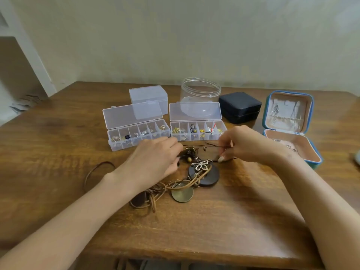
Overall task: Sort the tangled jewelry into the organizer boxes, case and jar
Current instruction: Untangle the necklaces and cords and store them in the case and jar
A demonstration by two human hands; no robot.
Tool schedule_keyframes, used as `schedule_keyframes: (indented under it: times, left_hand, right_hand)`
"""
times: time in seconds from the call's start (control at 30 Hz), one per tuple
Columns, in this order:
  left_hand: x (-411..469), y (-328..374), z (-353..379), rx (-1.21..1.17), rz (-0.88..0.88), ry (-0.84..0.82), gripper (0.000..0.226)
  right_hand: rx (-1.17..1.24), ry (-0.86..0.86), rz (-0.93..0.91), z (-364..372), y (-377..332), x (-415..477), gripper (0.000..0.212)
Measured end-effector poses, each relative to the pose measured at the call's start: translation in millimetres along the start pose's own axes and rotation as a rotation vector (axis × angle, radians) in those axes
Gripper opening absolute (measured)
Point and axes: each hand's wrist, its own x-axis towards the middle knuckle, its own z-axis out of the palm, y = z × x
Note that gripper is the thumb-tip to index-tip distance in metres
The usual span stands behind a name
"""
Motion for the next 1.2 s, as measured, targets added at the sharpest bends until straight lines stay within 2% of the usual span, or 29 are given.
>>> schedule_keyframes:
  times: [0.07,0.13,0.23,0.3,0.4,0.5,0.6,0.7,0.77,0.8,0.87,0.9,0.97,1.03,1.07,1.13,1.2]
  left_hand:
    - [-3,-4,-2,-0.083,-0.041,0.051,0.009]
    - [-7,-13,-3,-0.184,-0.162,0.061,0.01]
    - [-13,-22,-2,-0.353,-0.264,0.09,0.015]
    - [-16,-24,-5,-0.612,-0.354,0.102,0.016]
    - [-18,-24,-7,-0.951,-0.499,0.136,0.024]
    - [-19,-25,-6,-1.035,-0.564,0.223,0.027]
    - [-20,-26,-5,-1.015,-0.594,0.272,0.028]
    - [-19,-26,-4,-0.964,-0.59,0.282,0.027]
    - [-19,-23,-4,-0.926,-0.57,0.252,0.026]
    - [-18,-21,-3,-0.917,-0.566,0.232,0.027]
    - [-19,-22,-2,-0.902,-0.563,0.219,0.029]
    - [-20,-23,-3,-0.892,-0.563,0.223,0.031]
    - [-20,-24,-3,-0.865,-0.563,0.221,0.035]
    - [-19,-23,-2,-0.872,-0.571,0.23,0.028]
    - [-18,-22,-1,-0.879,-0.572,0.237,0.025]
    - [-15,-18,-2,-0.882,-0.549,0.251,0.023]
    - [-15,-18,-3,-0.884,-0.53,0.28,0.023]
  right_hand:
    - [-0.042,0.047,0.006,-4,1,-2,0.01]
    - [0.097,0.147,0.0,-10,3,-6,0.012]
    - [0.62,0.276,-0.088,-20,4,-13,0.011]
    - [0.967,0.289,-0.178,-25,5,-16,0.009]
    - [1.273,0.344,-0.251,-26,7,-15,0.007]
    - [1.454,0.505,-0.269,-28,11,-12,0.012]
    - [1.498,0.717,-0.328,-32,11,-14,0.006]
    - [1.383,0.902,-0.324,-32,14,-15,0.007]
    - [1.041,0.938,-0.232,-27,13,-12,0.01]
    - [0.827,0.948,-0.199,-22,10,-11,0.021]
    - [0.457,0.989,-0.272,-11,-1,-11,0.033]
    - [0.354,0.962,-0.369,-5,-10,-12,0.028]
    - [0.292,0.683,-0.509,8,-28,-13,0.01]
    - [0.11,0.361,-0.468,21,-41,-9,0.029]
    - [-0.015,0.27,-0.438,28,-44,-5,0.037]
    - [-0.099,0.204,-0.382,37,-49,-1,0.034]
    - [-0.018,0.16,-0.347,38,-50,-1,0.024]
